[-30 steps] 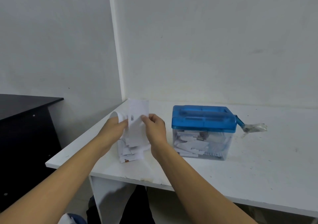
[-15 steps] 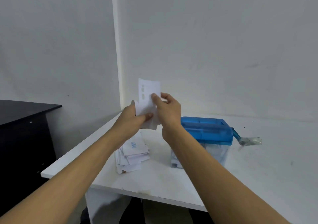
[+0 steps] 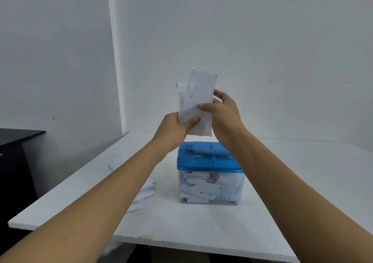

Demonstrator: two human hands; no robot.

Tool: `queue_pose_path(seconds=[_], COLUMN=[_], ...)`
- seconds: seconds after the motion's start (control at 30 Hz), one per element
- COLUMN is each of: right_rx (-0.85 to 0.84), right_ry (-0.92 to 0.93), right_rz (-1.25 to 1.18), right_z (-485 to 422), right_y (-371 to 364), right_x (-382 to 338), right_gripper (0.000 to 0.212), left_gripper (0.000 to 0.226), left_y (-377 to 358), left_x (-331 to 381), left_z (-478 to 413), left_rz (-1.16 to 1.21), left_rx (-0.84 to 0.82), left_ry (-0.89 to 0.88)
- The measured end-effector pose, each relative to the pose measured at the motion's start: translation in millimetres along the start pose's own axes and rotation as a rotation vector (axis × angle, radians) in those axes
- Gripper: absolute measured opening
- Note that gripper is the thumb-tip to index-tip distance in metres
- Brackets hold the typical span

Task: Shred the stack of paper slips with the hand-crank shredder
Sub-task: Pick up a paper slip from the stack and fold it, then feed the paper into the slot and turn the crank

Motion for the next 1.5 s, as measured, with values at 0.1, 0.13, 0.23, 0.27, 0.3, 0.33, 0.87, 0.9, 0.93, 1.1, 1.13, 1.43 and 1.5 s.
queue_pose_path(seconds=[0.1,0.13,0.23,0.27,0.3,0.33,0.87,0.9,0.93,1.1,1.13,1.43,1.5], right_rx=[0.041,0.054,0.058,0.048,0.032,0.011,-0.034,-0.037,-0.039,-0.031,-0.030,-0.027,-0.015], right_ry=[-0.035,-0.046,-0.083,-0.098,-0.108,-0.111,-0.100,-0.102,-0.105,-0.086,-0.091,-0.070,0.030], right_rz=[0.024,0.034,0.087,0.131,0.191,0.258,0.536,0.537,0.532,0.487,0.491,0.593,0.724], right_z=[-2.9,-3.7,-4.0,-3.4,-3.3,-3.3,-8.3,-8.0,-7.7,-8.9,-8.5,-8.9,-0.7], right_y=[15.1,19.3,24.8,25.4,25.8,25.6,45.0,44.7,43.8,38.6,38.6,52.5,62.8], right_x=[13.1,16.8,26.6,29.1,30.5,30.5,23.1,24.1,25.1,28.3,29.6,19.0,2.0], right_gripper=[0.054,0.052,0.045,0.044,0.042,0.039,0.021,0.020,0.019,0.020,0.020,0.022,0.027], left_gripper=[0.050,0.050,0.050,0.050,0.051,0.052,0.029,0.028,0.026,0.010,0.012,0.037,0.038], left_y=[-16.4,-18.8,-21.2,-21.9,-23.2,-24.0,-28.0,-27.6,-27.0,-22.6,-23.6,-35.9,-36.6], left_x=[-12.4,-15.7,-22.6,-24.3,-25.8,-27.4,-41.5,-42.6,-43.5,-45.2,-44.5,-41.3,-43.0], left_z=[0.4,0.6,-0.4,-0.8,-1.5,-2.2,-5.2,-5.2,-5.1,-6.2,-5.3,0.1,1.7], left_rz=[-0.014,-0.022,-0.026,-0.022,-0.016,-0.011,-0.081,-0.086,-0.087,-0.057,-0.075,-0.175,-0.181], left_rx=[-0.040,-0.045,-0.029,-0.025,-0.028,-0.037,-0.181,-0.185,-0.187,-0.162,-0.169,-0.163,-0.152], left_ry=[0.067,0.082,0.114,0.122,0.129,0.132,0.168,0.163,0.159,0.141,0.137,0.078,0.069])
Point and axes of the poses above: each hand's wrist, its own z-axis away from the middle knuckle, its own y-axis out of the back of the hand, x = y × z, the point moved 6 cm from there along -z, towards the middle knuckle, and after that the axes turned 5 degrees about -z, right-handed, at the moved point
